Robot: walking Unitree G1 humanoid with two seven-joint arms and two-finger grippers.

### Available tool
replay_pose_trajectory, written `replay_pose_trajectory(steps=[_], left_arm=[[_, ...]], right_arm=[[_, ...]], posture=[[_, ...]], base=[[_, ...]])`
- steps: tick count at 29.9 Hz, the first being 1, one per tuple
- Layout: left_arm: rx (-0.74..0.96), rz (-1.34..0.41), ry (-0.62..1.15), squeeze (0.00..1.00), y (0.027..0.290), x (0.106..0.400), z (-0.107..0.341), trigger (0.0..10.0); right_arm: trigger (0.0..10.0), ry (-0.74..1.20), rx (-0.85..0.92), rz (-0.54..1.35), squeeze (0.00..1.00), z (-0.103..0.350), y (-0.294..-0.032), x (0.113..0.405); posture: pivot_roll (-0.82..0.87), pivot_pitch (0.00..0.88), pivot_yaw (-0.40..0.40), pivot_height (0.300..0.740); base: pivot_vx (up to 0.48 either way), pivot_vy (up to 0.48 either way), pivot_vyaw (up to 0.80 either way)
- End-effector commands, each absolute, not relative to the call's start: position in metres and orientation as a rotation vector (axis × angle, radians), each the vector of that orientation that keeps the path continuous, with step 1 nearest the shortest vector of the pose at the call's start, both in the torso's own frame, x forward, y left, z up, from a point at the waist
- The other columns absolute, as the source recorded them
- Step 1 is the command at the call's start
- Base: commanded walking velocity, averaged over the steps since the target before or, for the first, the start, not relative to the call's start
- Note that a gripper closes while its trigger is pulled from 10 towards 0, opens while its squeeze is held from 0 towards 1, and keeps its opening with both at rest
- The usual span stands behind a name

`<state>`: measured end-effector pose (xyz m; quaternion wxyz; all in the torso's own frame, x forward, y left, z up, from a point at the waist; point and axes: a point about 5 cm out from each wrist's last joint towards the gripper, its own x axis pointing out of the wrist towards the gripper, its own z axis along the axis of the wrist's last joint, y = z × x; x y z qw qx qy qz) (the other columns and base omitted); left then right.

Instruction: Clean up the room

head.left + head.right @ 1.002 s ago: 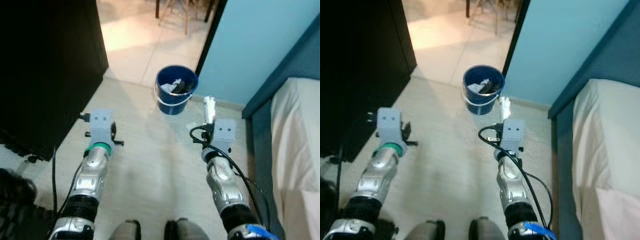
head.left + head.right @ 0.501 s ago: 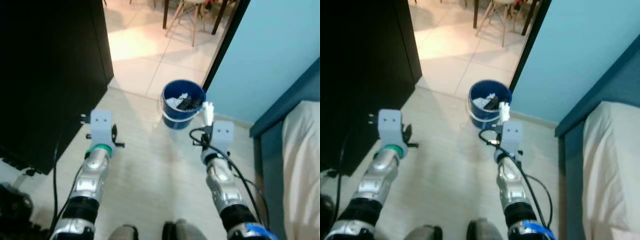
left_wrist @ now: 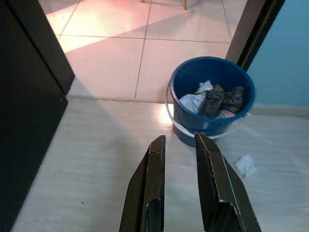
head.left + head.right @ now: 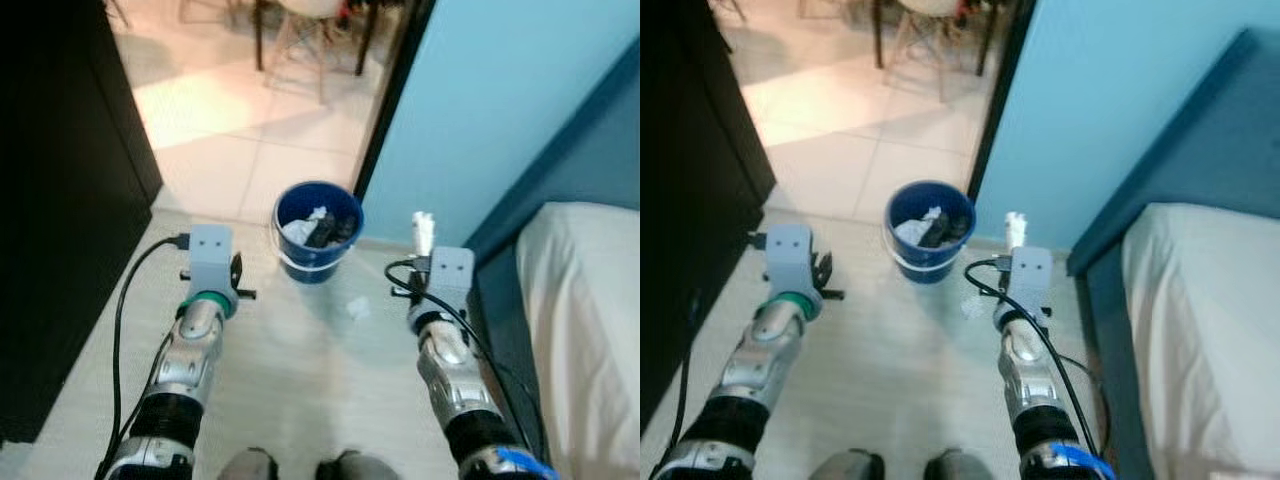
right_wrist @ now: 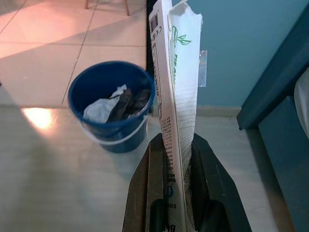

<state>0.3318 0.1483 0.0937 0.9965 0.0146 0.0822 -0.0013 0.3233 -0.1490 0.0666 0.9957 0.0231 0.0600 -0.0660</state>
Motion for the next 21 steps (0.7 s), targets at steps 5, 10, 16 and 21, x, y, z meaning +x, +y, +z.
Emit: replay_pose_trajectory(steps=[5, 10, 16, 21], left_arm=[[0.029, -0.008, 0.201, 0.00, 0.1464, 0.3281, 0.0849, 10.0], [0.031, -0.009, 0.201, 0.00, 0.1460, 0.3288, 0.0854, 10.0], [0.033, -0.013, 0.201, 0.00, 0.1450, 0.3293, 0.0857, 10.0], [0.034, -0.020, 0.200, 0.00, 0.1441, 0.3304, 0.0865, 10.0]], right_arm=[[10.0, 0.142, 0.050, -0.163, 0.00, 0.0611, -0.1567, 0.3197], [10.0, 0.142, 0.049, -0.165, 0.00, 0.0614, -0.1570, 0.3202], [10.0, 0.141, 0.050, -0.167, 0.00, 0.0616, -0.1568, 0.3204], [10.0, 0.141, 0.052, -0.172, 0.00, 0.0617, -0.1570, 0.3202]], posture=[[0.08, 0.090, 0.020, 0.740], [0.07, 0.096, 0.021, 0.740], [0.07, 0.097, 0.023, 0.740], [0.07, 0.099, 0.027, 0.740]], base=[[0.455, 0.000, 0.00], [0.453, 0.000, 0.00], [0.453, 0.000, 0.00], [0.454, 0.000, 0.00]])
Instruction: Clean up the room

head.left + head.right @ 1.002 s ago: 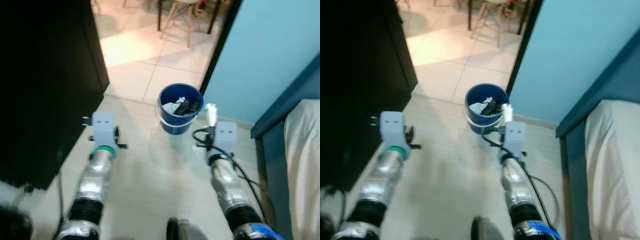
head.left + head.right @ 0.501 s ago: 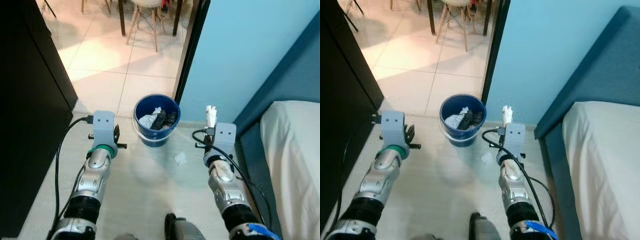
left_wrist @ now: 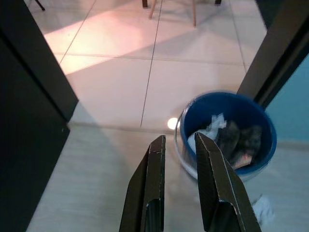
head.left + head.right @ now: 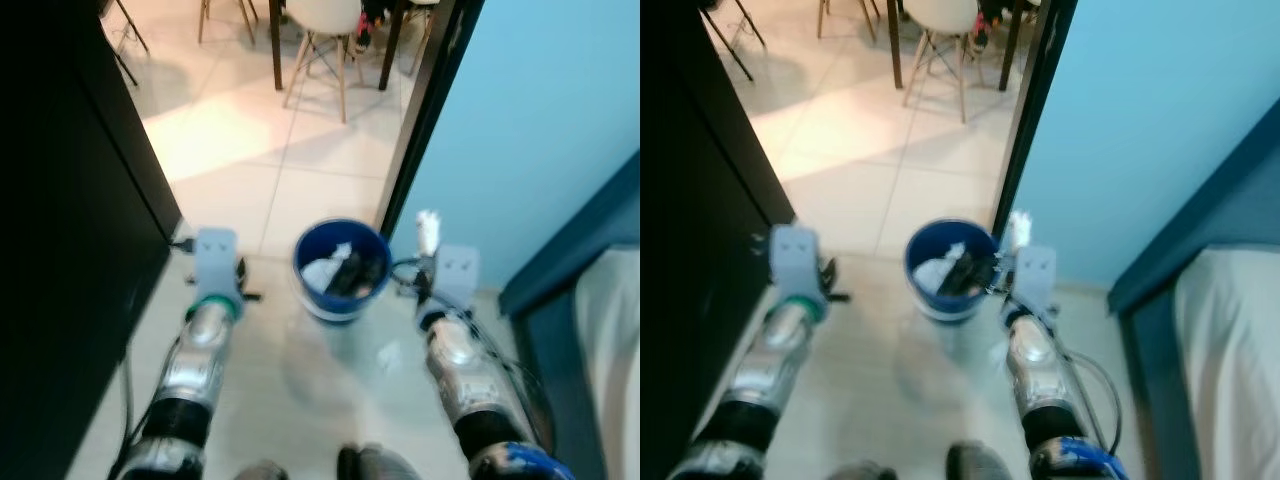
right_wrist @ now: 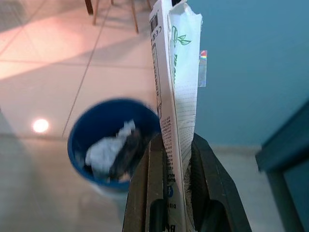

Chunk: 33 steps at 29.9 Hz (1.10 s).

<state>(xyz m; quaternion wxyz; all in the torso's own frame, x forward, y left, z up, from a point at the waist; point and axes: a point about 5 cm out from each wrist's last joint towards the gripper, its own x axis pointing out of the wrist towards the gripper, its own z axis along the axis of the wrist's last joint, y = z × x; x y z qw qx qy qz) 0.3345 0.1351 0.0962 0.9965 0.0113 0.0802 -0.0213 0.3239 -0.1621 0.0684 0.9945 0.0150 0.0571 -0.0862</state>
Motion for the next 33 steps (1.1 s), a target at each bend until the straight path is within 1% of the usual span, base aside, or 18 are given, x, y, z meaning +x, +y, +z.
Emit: replay_pose_trajectory(steps=[1, 3, 11, 27, 33], left_arm=[[0.034, -0.022, 0.201, 0.00, 0.1437, 0.3305, 0.0864, 10.0], [0.035, -0.025, 0.201, 0.00, 0.1432, 0.3306, 0.0864, 10.0], [0.037, -0.029, 0.200, 0.00, 0.1429, 0.3314, 0.0870, 10.0], [0.036, -0.040, 0.198, 0.00, 0.1417, 0.3322, 0.0876, 10.0], [0.042, -0.080, 0.199, 0.00, 0.1349, 0.3323, 0.0871, 10.0]], right_arm=[[10.0, 0.143, 0.053, -0.175, 0.00, 0.0614, -0.1572, 0.3199], [10.0, 0.146, 0.056, -0.178, 0.00, 0.0609, -0.1573, 0.3194], [10.0, 0.146, 0.059, -0.180, 0.00, 0.0611, -0.1572, 0.3191], [10.0, 0.138, 0.060, -0.183, 0.00, 0.0623, -0.1571, 0.3193], [10.0, 0.140, 0.056, -0.183, 0.00, 0.0623, -0.1572, 0.3192]], posture=[[0.07, 0.099, 0.028, 0.740], [0.07, 0.099, 0.029, 0.740], [0.08, 0.099, 0.031, 0.740], [0.08, 0.096, 0.036, 0.740], [0.07, 0.098, 0.037, 0.740]], base=[[0.450, 0.000, 0.00], [0.454, 0.000, 0.00], [0.452, 0.000, -0.75], [0.452, 0.000, 0.00], [0.000, 0.000, 0.00]])
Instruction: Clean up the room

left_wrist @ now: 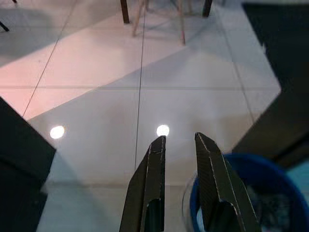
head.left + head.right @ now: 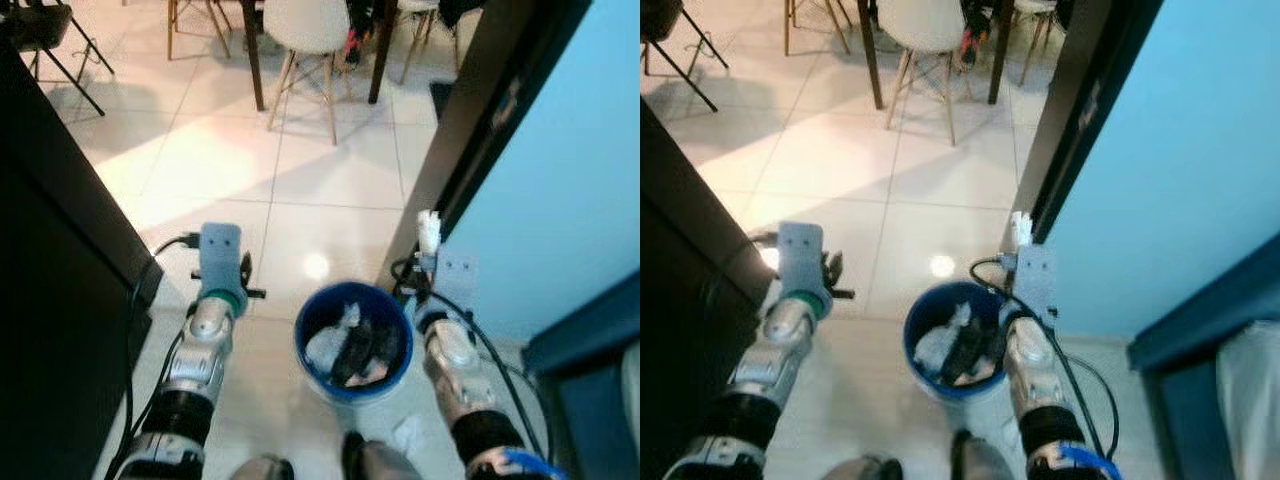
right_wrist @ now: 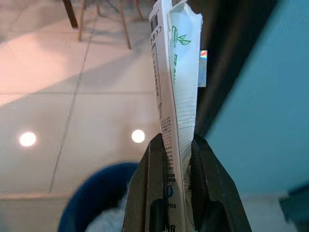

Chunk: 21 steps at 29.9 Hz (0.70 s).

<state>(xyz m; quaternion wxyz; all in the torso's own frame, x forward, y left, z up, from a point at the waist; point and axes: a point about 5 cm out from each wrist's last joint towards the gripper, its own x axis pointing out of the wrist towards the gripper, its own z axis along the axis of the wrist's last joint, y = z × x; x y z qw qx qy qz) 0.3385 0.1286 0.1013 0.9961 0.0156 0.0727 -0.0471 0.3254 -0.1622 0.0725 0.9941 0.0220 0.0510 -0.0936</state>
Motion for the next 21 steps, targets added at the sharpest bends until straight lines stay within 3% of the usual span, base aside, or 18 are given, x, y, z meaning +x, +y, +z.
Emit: replay_pose_trajectory(steps=[1, 16, 21], left_arm=[[0.043, -0.083, 0.198, 0.00, 0.1343, 0.3322, 0.0870, 10.0], [0.078, -0.133, 0.195, 0.00, 0.1298, 0.3330, 0.0878, 10.0], [0.087, -0.134, 0.207, 0.00, 0.1293, 0.3327, 0.0860, 10.0]], right_arm=[[10.0, 0.141, 0.056, -0.183, 0.00, 0.0623, -0.1572, 0.3191], [10.0, 0.146, 0.057, -0.190, 0.00, 0.0606, -0.1589, 0.3177], [10.0, 0.148, 0.055, -0.190, 0.00, 0.0602, -0.1594, 0.3175]], posture=[[0.07, 0.098, 0.038, 0.740], [0.07, 0.097, 0.041, 0.740], [0.07, 0.095, 0.040, 0.740]], base=[[0.000, 0.000, 0.00], [0.000, 0.000, 0.00], [0.000, -0.480, 0.00]])
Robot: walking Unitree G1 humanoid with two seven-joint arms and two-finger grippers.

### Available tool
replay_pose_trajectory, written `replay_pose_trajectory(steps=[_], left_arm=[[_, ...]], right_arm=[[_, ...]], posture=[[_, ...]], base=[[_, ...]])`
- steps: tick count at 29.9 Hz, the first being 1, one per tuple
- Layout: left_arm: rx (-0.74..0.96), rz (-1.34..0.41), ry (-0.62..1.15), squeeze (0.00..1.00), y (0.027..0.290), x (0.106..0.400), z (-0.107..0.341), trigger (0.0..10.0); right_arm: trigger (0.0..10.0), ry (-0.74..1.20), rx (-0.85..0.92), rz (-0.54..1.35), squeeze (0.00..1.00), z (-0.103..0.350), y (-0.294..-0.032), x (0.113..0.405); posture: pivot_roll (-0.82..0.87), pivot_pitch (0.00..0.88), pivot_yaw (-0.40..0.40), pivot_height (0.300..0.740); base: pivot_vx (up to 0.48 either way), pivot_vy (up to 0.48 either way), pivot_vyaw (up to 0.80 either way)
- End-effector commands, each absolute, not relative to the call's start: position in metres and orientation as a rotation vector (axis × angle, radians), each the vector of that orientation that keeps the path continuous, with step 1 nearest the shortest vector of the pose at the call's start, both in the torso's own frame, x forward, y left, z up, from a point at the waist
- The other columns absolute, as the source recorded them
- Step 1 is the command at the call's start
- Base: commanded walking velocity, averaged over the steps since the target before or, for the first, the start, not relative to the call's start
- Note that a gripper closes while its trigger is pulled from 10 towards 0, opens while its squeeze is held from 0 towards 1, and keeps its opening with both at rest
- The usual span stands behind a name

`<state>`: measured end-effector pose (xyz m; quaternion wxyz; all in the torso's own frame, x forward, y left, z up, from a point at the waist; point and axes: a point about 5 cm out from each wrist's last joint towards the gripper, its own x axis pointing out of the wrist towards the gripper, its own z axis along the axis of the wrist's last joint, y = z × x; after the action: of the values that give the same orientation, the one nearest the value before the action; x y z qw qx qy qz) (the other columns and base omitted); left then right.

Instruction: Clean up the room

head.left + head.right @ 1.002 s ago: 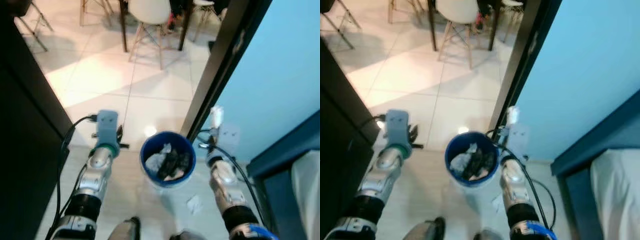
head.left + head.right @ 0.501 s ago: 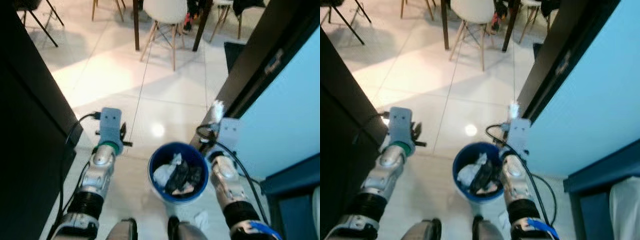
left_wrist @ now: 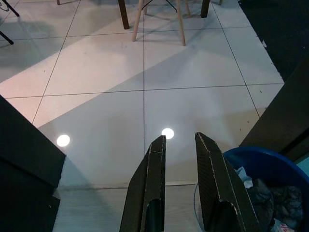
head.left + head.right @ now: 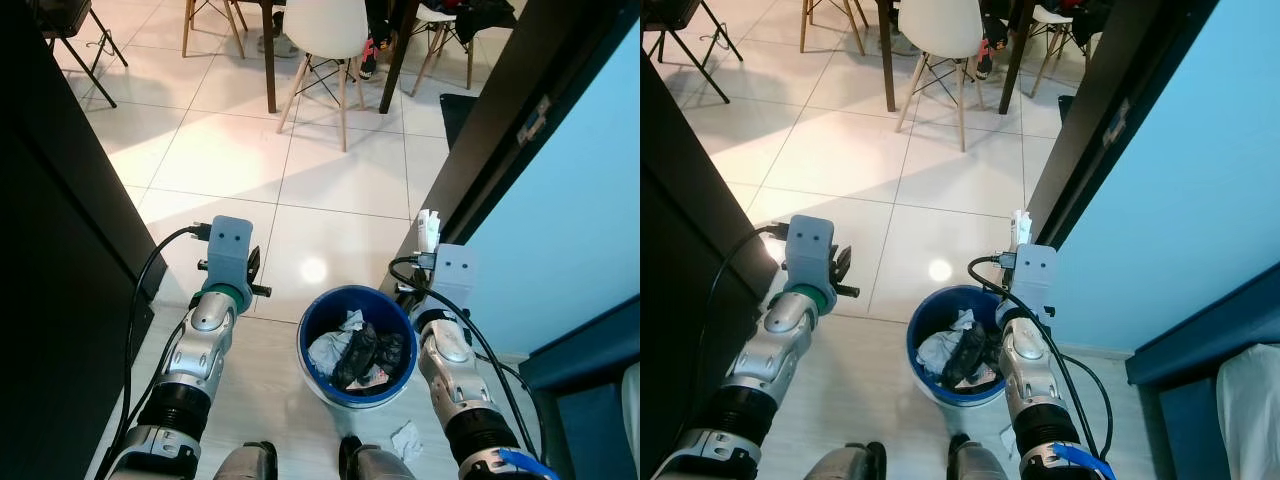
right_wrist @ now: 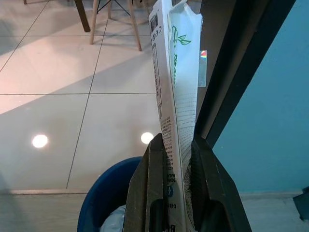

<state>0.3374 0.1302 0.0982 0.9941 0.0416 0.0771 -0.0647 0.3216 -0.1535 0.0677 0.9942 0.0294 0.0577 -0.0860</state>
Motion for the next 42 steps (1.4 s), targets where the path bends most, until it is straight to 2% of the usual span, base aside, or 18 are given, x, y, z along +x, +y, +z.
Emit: replay_pose_trajectory(steps=[1, 13, 18, 20, 22, 25, 26, 29, 30, 31, 33, 35, 36, 41, 42], left_arm=[[0.085, -0.132, 0.210, 0.00, 0.129, 0.333, 0.085, 10.0], [0.084, -0.115, 0.225, 0.00, 0.133, 0.332, 0.082, 10.0], [0.130, -0.188, 0.182, 0.00, 0.131, 0.333, 0.087, 10.0], [0.193, -0.248, 0.160, 0.00, 0.130, 0.332, 0.089, 10.0], [0.283, -0.336, 0.133, 0.00, 0.131, 0.328, 0.091, 10.0], [0.322, -0.371, 0.124, 0.00, 0.132, 0.327, 0.092, 10.0], [0.365, -0.390, 0.121, 0.00, 0.136, 0.325, 0.092, 10.0], [0.389, -0.396, 0.122, 0.00, 0.139, 0.325, 0.093, 10.0], [0.429, -0.420, 0.109, 0.00, 0.144, 0.321, 0.095, 10.0], [0.429, -0.420, 0.109, 0.00, 0.144, 0.321, 0.095, 10.0], [0.498, -0.506, 0.072, 0.00, 0.147, 0.309, 0.100, 10.0], [0.511, -0.540, 0.057, 0.00, 0.146, 0.304, 0.102, 10.0], [0.545, -0.590, 0.023, 0.00, 0.144, 0.298, 0.106, 10.0], [0.583, -0.640, -0.013, 0.00, 0.142, 0.292, 0.110, 10.0], [0.641, -0.693, -0.052, 0.00, 0.138, 0.289, 0.113, 10.0]], right_arm=[[10.0, 0.149, 0.054, -0.190, 0.00, 0.060, -0.160, 0.318], [10.0, 0.133, 0.043, -0.161, 0.00, 0.068, -0.160, 0.325], [10.0, 0.259, -0.034, -0.037, 0.00, 0.061, -0.157, 0.335], [10.0, 0.352, -0.089, 0.056, 0.00, 0.052, -0.153, 0.336], [10.0, 0.448, -0.158, 0.161, 0.00, 0.046, -0.148, 0.338], [10.0, 0.483, -0.182, 0.202, 0.00, 0.044, -0.146, 0.339], [10.0, 0.512, -0.209, 0.236, 0.00, 0.043, -0.142, 0.340], [10.0, 0.525, -0.223, 0.252, 0.00, 0.043, -0.140, 0.340], [10.0, 0.541, -0.255, 0.248, 0.00, 0.040, -0.139, 0.339], [10.0, 0.541, -0.255, 0.248, 0.00, 0.040, -0.139, 0.339], [10.0, 0.563, -0.287, 0.218, 0.00, 0.034, -0.138, 0.336], [10.0, 0.569, -0.295, 0.211, 0.00, 0.032, -0.137, 0.335], [10.0, 0.564, -0.302, 0.222, 0.00, 0.031, -0.134, 0.334], [10.0, 0.557, -0.311, 0.239, 0.00, 0.030, -0.131, 0.334], [10.0, 0.554, -0.317, 0.260, 0.00, 0.029, -0.128, 0.332]], posture=[[0.07, 0.094, 0.039, 0.740], [0.07, 0.088, 0.029, 0.740], [0.06, 0.120, 0.022, 0.740], [0.07, 0.140, 0.019, 0.740], [0.08, 0.203, 0.008, 0.740], [0.08, 0.211, 0.005, 0.740], [0.09, 0.260, -0.005, 0.740], [0.09, 0.260, -0.005, 0.740], [0.13, 0.345, -0.009, 0.740], [0.13, 0.345, -0.009, 0.740], [0.16, 0.405, 0.002, 0.740], [0.16, 0.405, 0.002, 0.740], [0.18, 0.445, 0.019, 0.740], [0.18, 0.445, 0.019, 0.740], [0.20, 0.494, 0.025, 0.740]], base=[[0.000, -0.480, 0.00], [0.000, -0.040, 0.00], [0.000, 0.000, 0.00], [0.000, 0.000, 0.00], [0.000, 0.000, 0.00], [0.000, 0.000, 0.00], [0.000, 0.000, 0.00], [0.000, 0.000, 0.00], [0.000, 0.000, 0.00], [0.000, 0.000, 0.00], [0.000, 0.000, 0.00], [0.000, 0.000, 0.00], [0.000, 0.000, 0.00], [0.000, 0.000, 0.00], [0.000, 0.000, 0.00]])
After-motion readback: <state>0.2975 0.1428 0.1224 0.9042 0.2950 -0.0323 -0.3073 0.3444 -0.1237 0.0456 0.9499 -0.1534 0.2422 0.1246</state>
